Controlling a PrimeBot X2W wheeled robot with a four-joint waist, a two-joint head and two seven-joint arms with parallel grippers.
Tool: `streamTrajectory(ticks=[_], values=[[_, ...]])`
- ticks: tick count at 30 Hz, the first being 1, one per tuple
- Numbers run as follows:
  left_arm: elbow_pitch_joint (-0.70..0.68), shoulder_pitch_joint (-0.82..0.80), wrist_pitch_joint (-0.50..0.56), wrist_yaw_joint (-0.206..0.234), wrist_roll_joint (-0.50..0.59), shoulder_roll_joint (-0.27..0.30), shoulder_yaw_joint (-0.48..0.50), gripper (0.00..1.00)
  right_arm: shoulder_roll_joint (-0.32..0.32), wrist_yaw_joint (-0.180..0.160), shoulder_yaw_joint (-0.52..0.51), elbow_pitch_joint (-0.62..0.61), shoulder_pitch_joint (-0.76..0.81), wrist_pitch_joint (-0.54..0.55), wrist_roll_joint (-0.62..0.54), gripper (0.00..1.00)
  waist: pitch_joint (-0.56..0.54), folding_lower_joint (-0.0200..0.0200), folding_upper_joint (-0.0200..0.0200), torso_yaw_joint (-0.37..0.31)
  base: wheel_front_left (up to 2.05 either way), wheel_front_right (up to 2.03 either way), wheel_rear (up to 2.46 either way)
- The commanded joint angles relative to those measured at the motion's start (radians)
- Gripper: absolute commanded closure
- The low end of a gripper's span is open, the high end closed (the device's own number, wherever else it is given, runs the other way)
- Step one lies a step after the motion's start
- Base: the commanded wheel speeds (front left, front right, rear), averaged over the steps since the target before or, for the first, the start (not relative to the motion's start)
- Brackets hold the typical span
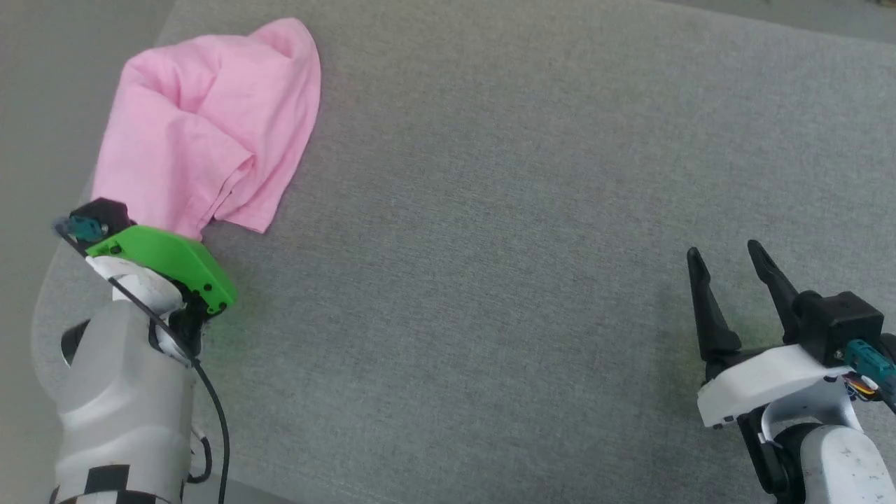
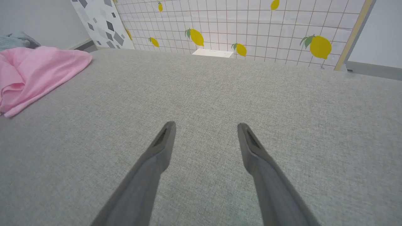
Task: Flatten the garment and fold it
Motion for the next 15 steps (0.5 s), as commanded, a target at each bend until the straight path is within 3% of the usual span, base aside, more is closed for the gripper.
streamTrajectory(ticks=[1,7,10,15], values=[[-0.02,-0.013,-0.023,-0.025,-0.006,0.01,-0.002,1.0,0.0,-0.002,0.002,0.01,-0.012,-0.013,0.009,0.0,-0.028,0.0,-0.0001,0.01,0.0,0.0,0.0],[-0.182,-0.126,-0.112,-0.137,-0.012,0.051,-0.026,1.0,0.0,-0.002,0.009,0.063,-0.006,-0.055,0.051,0.0,-0.111,0.0,-0.0001,0.003,0.0,0.0,0.0],[-0.281,-0.198,-0.126,-0.159,-0.014,0.051,-0.055,1.0,0.0,-0.002,0.008,0.093,-0.002,-0.08,0.075,0.0,-0.153,0.0,-0.0001,-0.013,0.0,0.0,0.0],[-0.427,-0.336,-0.06,-0.178,-0.019,0.039,-0.148,1.0,0.0,-0.002,0.013,0.148,0.001,-0.122,0.118,0.0,-0.218,0.0,-0.0001,-0.073,0.0,0.0,0.0]])
